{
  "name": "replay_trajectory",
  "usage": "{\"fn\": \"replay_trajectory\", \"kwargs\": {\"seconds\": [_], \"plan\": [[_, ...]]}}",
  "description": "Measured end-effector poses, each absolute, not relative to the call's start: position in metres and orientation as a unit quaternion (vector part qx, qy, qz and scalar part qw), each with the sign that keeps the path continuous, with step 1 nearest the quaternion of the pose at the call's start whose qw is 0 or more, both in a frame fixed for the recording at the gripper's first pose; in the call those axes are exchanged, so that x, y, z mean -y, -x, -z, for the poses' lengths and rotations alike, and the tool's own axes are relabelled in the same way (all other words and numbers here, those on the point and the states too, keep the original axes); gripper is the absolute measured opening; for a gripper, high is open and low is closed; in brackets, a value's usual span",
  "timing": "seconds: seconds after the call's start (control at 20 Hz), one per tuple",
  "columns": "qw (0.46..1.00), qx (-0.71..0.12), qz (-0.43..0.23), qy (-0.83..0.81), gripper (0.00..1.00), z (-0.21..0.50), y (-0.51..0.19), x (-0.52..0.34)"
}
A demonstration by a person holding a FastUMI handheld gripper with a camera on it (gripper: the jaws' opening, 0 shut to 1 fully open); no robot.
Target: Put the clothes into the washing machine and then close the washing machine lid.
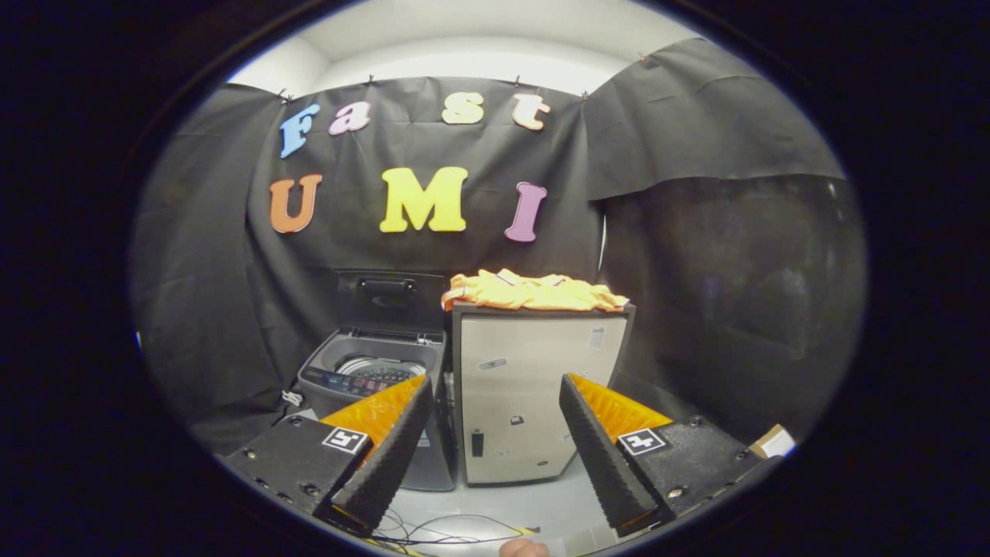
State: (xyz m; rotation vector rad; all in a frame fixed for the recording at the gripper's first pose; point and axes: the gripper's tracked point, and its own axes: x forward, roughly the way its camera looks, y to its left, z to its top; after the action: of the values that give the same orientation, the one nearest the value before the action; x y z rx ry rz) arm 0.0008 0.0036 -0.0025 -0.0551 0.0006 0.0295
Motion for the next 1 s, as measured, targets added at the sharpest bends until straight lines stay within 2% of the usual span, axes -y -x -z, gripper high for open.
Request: {"fn": "replay_trajectory", "kwargs": {"seconds": [0.45,0.6,1.0], "plan": [[0.999,-0.002,-0.004,0.047,1.00,-0.011,-0.003,-0.005],[0.999,0.003,-0.004,0.049,1.00,-0.051,-0.043,-0.007],[0.999,0.007,0.013,0.049,1.00,-0.103,-0.107,0.011]]}}
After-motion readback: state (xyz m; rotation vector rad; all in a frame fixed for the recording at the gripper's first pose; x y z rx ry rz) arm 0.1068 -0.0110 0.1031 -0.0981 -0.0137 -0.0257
